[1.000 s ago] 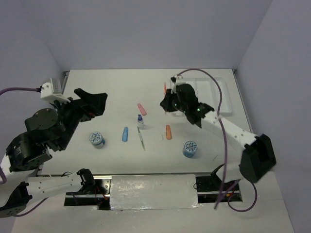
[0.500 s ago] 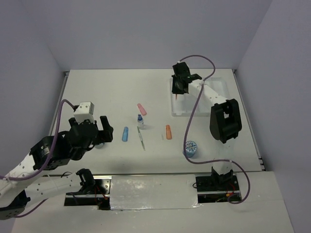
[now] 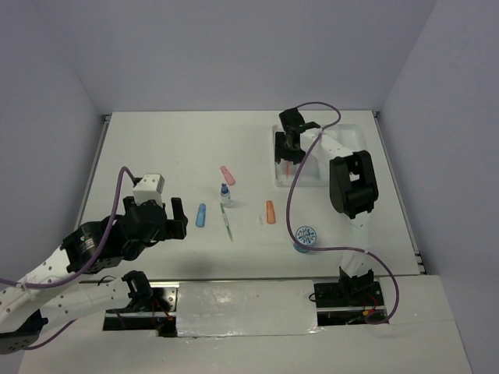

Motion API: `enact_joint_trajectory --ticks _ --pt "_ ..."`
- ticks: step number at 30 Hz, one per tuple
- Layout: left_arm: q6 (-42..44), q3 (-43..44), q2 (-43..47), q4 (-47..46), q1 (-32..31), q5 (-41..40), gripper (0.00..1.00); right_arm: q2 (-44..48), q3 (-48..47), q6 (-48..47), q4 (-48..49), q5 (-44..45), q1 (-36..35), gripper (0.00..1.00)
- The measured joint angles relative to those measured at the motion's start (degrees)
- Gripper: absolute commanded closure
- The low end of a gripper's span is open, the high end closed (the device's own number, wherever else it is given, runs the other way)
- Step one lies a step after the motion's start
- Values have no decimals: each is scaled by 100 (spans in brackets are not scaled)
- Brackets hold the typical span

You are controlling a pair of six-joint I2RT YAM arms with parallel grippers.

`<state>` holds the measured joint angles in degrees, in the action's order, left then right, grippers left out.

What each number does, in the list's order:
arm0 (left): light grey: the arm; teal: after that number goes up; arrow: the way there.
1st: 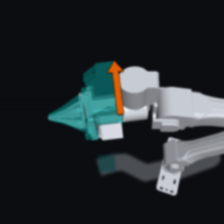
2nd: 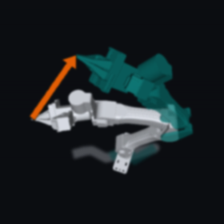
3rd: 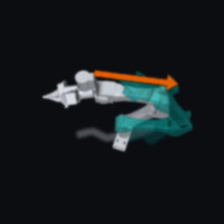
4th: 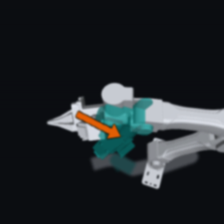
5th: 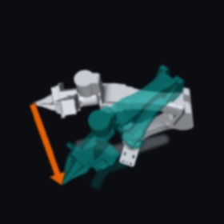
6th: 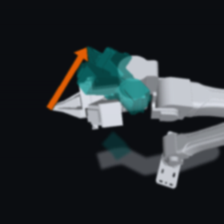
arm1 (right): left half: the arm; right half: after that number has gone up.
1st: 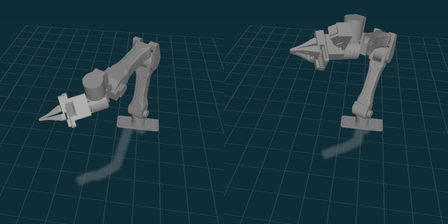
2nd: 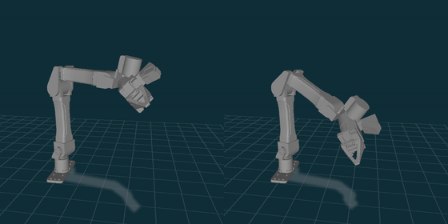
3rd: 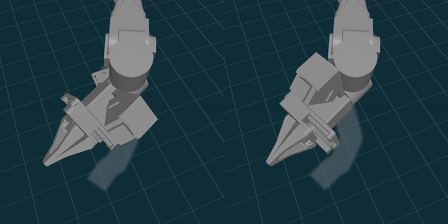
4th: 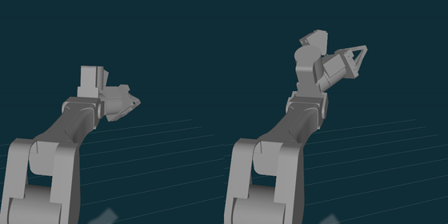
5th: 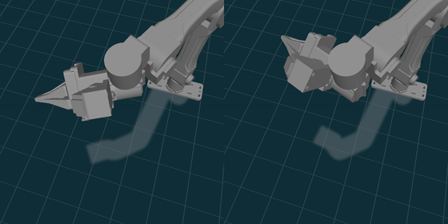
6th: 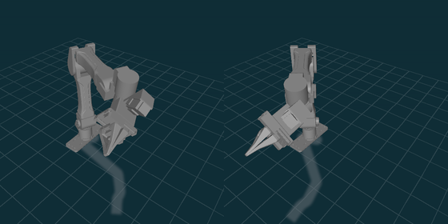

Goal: Sort the stationery into containers
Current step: Place the pen in the storage box, then pick up the pen from the center of the board.

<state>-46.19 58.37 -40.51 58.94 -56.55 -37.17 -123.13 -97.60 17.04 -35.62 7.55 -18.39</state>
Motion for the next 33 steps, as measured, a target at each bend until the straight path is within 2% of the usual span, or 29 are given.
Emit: enact_joint_trajectory --ticks 6,10,12,16,19,27,33 --pt "70 -59 -26 -201 0 76 1 160 -9 -13 -48 -142 -2 32" --pt "-114 -304 -291 -577 0 238 1 1189 619 63 153 -192 -133 31" --pt "-328 -435 -704 -817 0 299 1 2074 1182 125 203 -85 -391 31" --pt "-715 -708 -1753 -1458 -2 514 1 4015 2179 289 487 92 -1453 33" --pt "-1025 -813 -2367 -1744 -2 623 5 4990 2844 431 658 125 -2052 34" --pt "-2166 -389 -4028 -2092 -35 595 15 5971 4339 938 422 601 -2474 34" --pt "-2771 162 -5147 -2135 -55 529 20 6728 4645 1082 254 737 -2520 34"
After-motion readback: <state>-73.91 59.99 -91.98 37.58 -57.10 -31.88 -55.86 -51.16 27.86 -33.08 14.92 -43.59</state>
